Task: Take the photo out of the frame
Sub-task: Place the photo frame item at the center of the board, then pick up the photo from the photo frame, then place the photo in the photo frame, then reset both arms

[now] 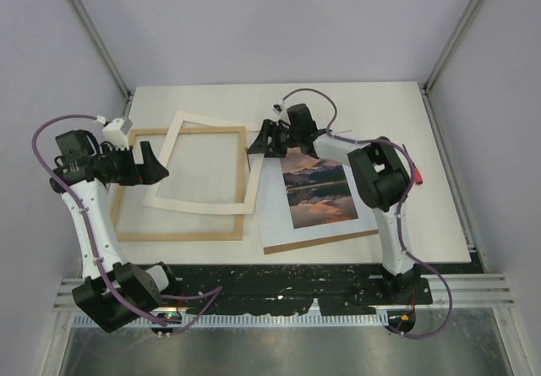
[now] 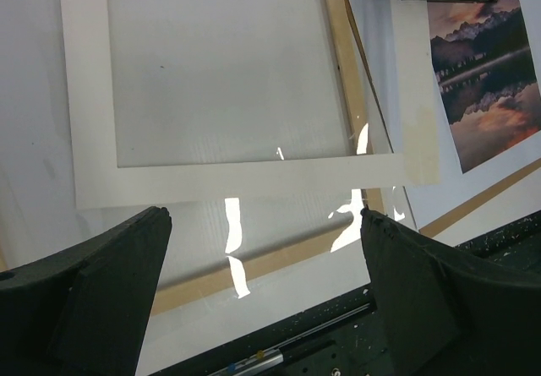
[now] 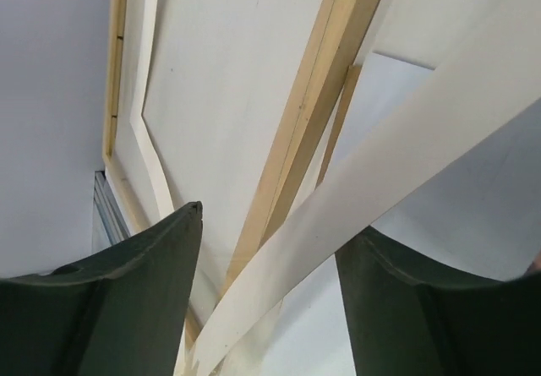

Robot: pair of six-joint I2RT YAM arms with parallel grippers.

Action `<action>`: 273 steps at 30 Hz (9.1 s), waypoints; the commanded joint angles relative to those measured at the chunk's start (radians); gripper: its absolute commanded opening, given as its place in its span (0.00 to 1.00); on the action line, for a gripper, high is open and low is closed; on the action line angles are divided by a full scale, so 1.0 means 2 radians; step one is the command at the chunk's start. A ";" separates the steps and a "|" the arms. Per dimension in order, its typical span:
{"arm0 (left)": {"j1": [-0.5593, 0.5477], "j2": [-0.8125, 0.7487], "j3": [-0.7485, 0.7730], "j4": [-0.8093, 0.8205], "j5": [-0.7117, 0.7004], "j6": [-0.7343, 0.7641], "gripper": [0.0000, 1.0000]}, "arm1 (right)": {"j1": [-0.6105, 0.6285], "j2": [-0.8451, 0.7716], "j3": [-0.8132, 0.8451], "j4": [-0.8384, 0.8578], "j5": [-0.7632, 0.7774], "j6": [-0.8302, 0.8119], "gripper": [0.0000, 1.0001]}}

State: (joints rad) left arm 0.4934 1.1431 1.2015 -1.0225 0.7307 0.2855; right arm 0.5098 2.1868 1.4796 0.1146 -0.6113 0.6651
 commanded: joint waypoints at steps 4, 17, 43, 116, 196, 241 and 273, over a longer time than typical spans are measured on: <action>0.003 -0.009 -0.008 0.025 0.018 -0.006 1.00 | 0.030 0.041 0.148 -0.141 0.042 -0.104 0.81; 0.003 -0.017 -0.025 0.034 0.036 -0.007 1.00 | 0.046 -0.004 0.142 -0.153 0.051 -0.176 0.76; -0.431 0.225 0.193 0.001 -0.101 0.018 0.99 | -0.247 -0.321 -0.130 -0.238 0.040 -0.477 0.93; -0.652 0.613 0.409 -0.108 -0.323 -0.030 1.00 | -0.350 0.085 0.218 -0.430 -0.326 -0.370 0.72; -0.528 0.476 0.353 -0.008 -0.118 -0.032 1.00 | -0.353 -0.091 -0.007 -0.228 0.140 -0.698 0.08; -0.686 0.265 0.065 0.058 -0.229 0.132 1.00 | -0.309 -0.543 -0.252 -0.293 0.086 -0.585 0.95; -0.007 -0.147 -0.150 0.283 -0.064 -0.064 1.00 | -0.333 -0.816 -0.432 -0.175 0.421 -0.432 0.99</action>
State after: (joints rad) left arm 0.4644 0.9287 0.9268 -0.5652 0.5583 0.1703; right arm -0.1528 0.5671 0.6109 -0.3428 0.1272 -0.2245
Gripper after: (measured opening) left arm 0.995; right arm 0.987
